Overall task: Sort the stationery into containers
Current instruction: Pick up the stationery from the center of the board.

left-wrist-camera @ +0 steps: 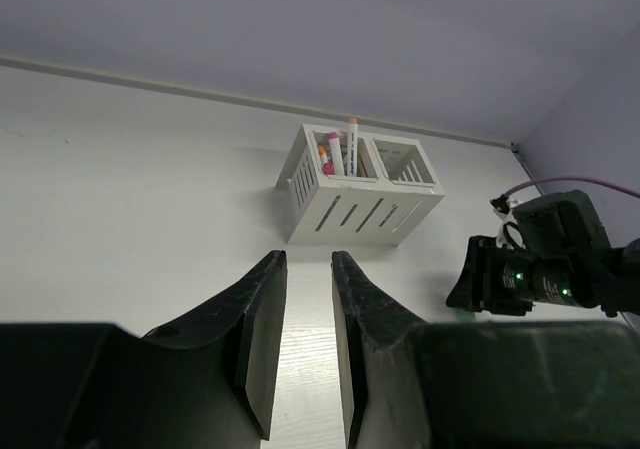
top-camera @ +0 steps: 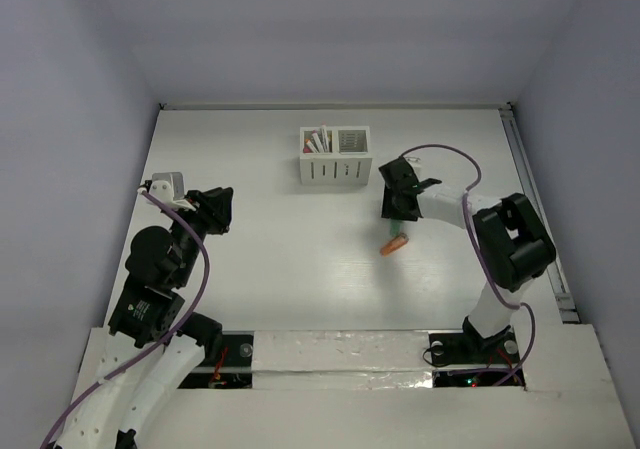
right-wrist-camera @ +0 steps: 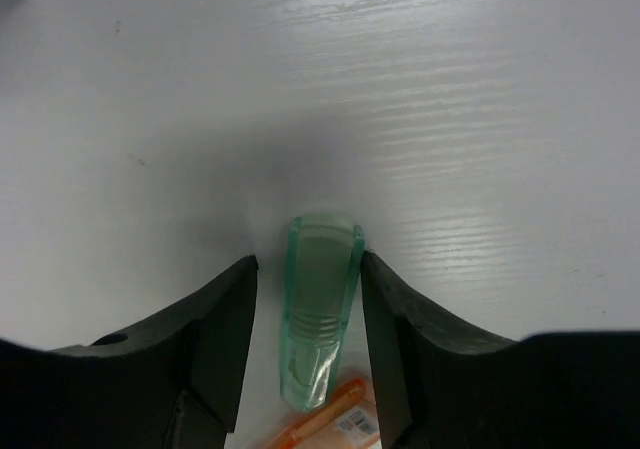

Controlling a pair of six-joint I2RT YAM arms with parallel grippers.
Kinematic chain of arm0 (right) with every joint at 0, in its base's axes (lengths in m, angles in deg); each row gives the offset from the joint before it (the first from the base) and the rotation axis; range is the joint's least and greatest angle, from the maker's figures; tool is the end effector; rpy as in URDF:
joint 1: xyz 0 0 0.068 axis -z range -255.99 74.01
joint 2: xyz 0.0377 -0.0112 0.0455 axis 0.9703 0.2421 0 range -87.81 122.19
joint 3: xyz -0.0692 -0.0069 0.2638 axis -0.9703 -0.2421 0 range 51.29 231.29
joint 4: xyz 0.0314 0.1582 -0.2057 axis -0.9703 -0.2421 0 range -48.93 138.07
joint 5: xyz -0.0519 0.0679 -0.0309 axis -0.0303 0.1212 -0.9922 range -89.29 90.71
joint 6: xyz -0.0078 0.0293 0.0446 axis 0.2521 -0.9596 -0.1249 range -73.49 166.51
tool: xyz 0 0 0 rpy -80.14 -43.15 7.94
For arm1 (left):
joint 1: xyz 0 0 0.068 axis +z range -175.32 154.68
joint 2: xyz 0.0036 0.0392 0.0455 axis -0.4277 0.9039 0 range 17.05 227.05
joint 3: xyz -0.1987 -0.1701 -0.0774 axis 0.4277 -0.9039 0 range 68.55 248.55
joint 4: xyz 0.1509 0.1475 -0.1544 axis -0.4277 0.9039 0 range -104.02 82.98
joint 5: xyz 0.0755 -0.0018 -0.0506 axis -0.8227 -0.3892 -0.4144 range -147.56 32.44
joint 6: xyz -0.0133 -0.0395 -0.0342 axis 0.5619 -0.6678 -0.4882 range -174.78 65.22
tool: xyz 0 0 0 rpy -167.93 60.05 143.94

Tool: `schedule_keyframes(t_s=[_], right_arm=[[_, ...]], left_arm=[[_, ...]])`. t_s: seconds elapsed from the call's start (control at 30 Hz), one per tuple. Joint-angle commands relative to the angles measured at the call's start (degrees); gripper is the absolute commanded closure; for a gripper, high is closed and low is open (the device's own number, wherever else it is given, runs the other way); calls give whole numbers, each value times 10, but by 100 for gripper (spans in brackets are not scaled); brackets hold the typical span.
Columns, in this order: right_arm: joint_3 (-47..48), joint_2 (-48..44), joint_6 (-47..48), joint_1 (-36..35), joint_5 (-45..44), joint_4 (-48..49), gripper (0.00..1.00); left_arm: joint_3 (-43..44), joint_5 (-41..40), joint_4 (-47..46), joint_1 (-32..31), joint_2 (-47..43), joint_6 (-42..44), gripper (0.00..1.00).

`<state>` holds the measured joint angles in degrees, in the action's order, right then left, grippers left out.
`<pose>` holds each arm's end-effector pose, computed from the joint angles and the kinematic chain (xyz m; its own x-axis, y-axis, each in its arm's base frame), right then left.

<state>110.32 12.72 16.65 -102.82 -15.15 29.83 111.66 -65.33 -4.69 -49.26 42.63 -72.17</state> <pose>0.3132 0.1474 0.1621 -0.8235 0.1203 -0.5544 0.1138 0.9924 0.0462 0.0985 -0.0384 0.3740 0.0409 -0.3421 -0.9388 0.3059 0.8987 -0.3141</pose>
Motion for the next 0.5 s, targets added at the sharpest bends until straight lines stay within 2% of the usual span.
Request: schedule_keyframes(t_s=[0.0,0.03,0.07,0.2,0.3,0.47], right_arm=[[35,49,10,-29,-59,-53,52],[49,55,11,-37,-65,-59,55],[55,62,11,-44,-70,-65,64],[70,76,1,-49,-51,-38,87],[77,56,-6,-49,-27,14,89],[95,-41,17,-49,-23,110,92]], left_arm=[[3,-6,-19,-2,-3,7,78],[4,-6,-19,-2,-1,8,78],[3,-3,-19,-2,1,8,78],[3,-2,-20,-2,-4,8,78],[2,-3,-19,-2,3,7,78],[2,0,-22,-2,2,6,78]])
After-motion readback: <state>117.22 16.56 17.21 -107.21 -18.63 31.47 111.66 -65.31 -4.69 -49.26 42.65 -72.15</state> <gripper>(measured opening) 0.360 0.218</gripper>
